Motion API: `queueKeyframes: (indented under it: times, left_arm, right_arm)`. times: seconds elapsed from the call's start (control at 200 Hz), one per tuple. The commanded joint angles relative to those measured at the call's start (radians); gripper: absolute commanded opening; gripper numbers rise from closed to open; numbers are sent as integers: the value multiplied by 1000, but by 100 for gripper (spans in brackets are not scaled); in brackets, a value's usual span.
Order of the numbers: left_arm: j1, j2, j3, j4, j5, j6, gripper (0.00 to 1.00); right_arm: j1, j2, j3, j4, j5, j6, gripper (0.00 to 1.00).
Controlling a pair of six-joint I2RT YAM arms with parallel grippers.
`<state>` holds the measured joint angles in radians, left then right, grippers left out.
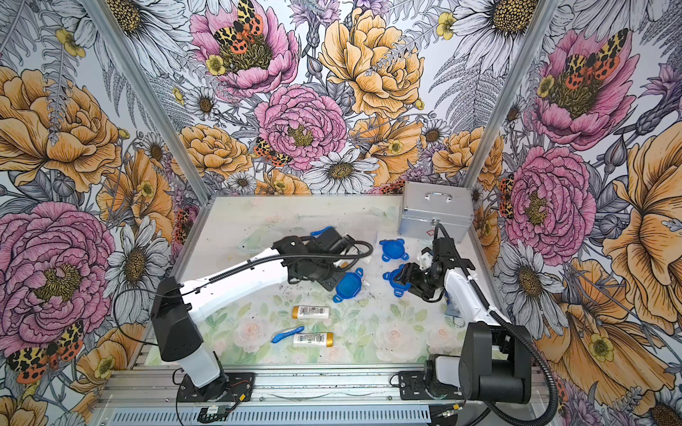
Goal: Pack away toiletry kits
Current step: Pick up the lid from the center of the board, then close the lid on the container.
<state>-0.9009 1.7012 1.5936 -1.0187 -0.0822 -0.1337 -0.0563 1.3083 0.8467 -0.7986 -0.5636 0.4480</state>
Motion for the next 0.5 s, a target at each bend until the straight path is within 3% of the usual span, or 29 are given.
queueKeyframes:
  times: [0.0,0.23,0.495]
  left_arm:
    - [100,-23,62,-9,197,-68,0]
    - [299,14,178,-8,425,-145,0]
    - [427,46,158,-9,530,-201,0]
  right_arm:
    - [82,24,79,19,41,-12,67]
    - [280,128,258,19,110,10,67]
    - [418,282,449,32,130,29,67]
